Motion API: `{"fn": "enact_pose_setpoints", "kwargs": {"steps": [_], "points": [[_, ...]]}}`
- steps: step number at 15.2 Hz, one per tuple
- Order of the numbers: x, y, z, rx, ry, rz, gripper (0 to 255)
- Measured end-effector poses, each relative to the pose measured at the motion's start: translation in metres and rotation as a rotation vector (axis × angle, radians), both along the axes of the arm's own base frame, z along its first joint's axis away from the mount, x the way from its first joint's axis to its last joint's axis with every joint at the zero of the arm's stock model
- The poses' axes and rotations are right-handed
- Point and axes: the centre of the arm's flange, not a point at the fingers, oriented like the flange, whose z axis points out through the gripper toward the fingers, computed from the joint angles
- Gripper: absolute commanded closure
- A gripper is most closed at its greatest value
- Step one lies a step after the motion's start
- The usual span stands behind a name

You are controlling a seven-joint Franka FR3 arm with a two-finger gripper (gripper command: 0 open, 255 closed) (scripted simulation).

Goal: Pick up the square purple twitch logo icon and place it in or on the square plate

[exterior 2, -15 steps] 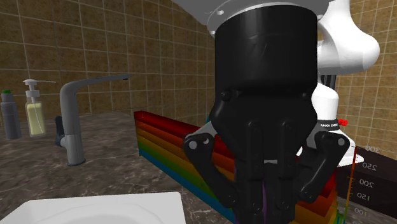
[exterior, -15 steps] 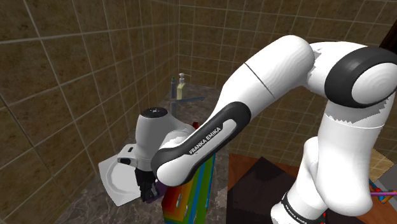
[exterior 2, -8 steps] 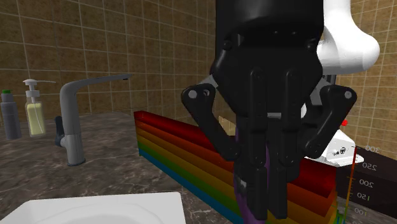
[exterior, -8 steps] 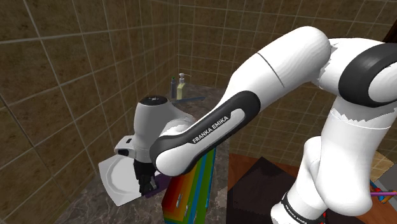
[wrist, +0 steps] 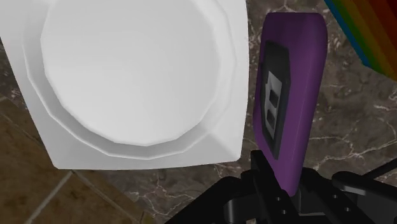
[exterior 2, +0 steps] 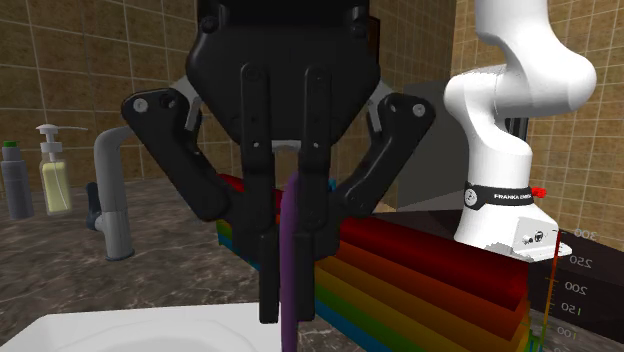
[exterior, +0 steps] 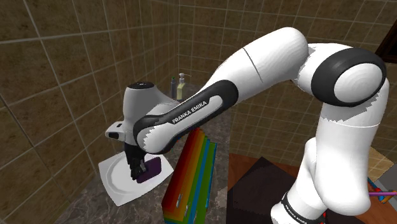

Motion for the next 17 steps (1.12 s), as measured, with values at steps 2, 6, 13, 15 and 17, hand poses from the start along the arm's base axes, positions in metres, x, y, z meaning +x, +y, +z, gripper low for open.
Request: {"fn": "enact_pose_setpoints", "kwargs": {"steps": [2,6,13,15,17], "points": [[0.027,-0.001,0.005,0.0,0.0,0.0,255],[0.081,-0.001,0.008,0.0,0.0,0.0,255],[0.14,-0.003,-0.006,-0.001,0.0,0.0,255],[0.141,-0.003,-0.015,-0.001,0.0,0.0,255],[0.14,-0.003,-0.027,-0.001,0.0,0.0,255]]}}
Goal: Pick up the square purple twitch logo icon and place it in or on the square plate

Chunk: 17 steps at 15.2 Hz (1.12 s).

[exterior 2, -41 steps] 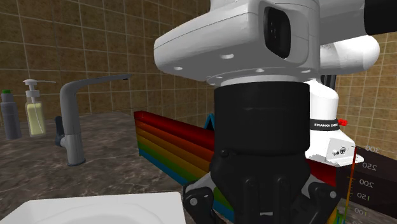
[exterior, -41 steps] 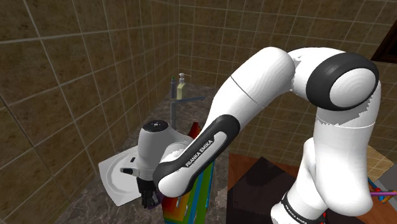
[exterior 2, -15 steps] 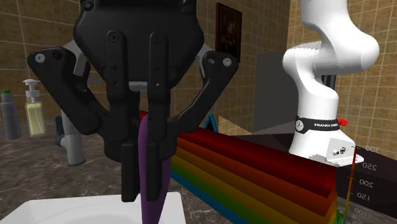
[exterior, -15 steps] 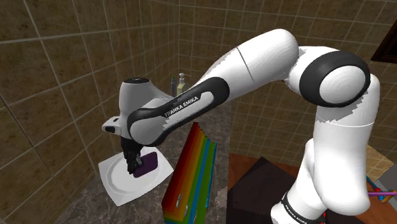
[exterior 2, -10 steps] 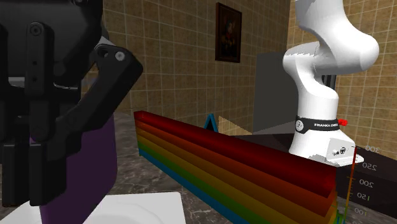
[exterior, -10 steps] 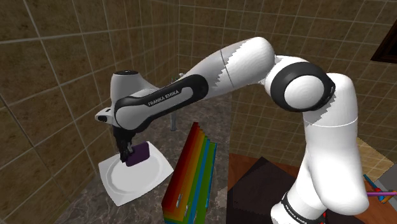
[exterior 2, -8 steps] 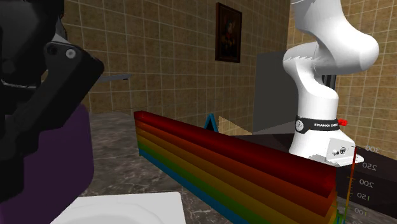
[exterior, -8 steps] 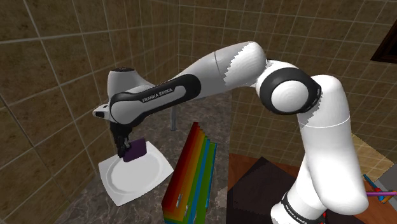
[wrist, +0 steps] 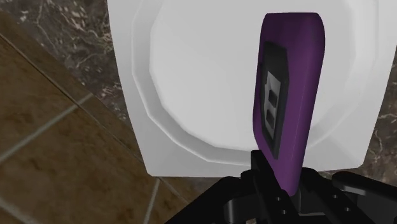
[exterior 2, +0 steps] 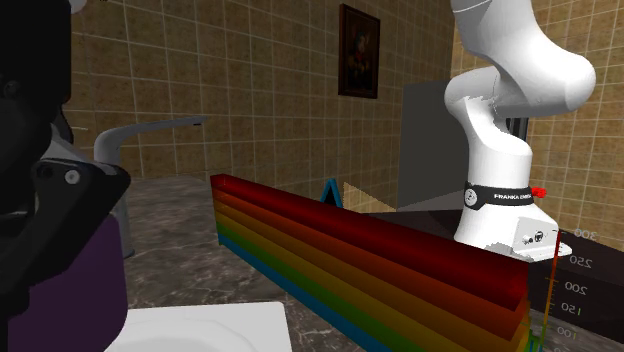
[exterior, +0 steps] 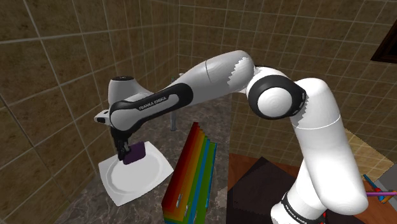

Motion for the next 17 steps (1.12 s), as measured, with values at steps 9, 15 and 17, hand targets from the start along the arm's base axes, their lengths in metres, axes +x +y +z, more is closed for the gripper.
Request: {"fn": "enact_pose_setpoints", "kwargs": {"steps": [9,15,17], "points": [[0.0,0.001,-0.045,0.0,0.0,0.0,255],[0.0,0.001,-0.047,0.0,0.0,0.0,255],[0.0,0.001,-0.047,0.0,0.0,0.0,0]]}}
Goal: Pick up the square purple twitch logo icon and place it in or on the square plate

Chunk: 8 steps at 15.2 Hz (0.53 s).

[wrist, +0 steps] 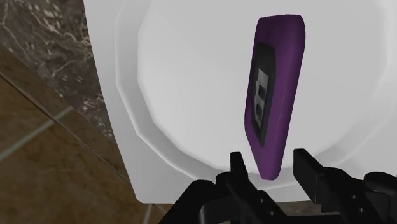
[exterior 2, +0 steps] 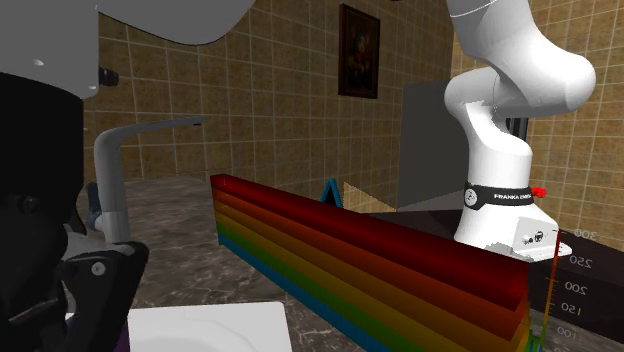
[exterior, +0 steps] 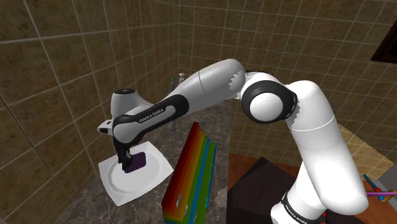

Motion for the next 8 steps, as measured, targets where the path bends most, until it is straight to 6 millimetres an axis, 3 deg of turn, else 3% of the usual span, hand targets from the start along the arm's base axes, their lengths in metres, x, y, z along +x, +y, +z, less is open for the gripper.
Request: {"fn": "enact_pose_setpoints", "kwargs": {"steps": [5,8], "points": [[0.0,0.0,0.0,0.0,0.0,0.0,0],[-0.001,-0.004,0.027,0.0,0.0,0.0,0]]}}
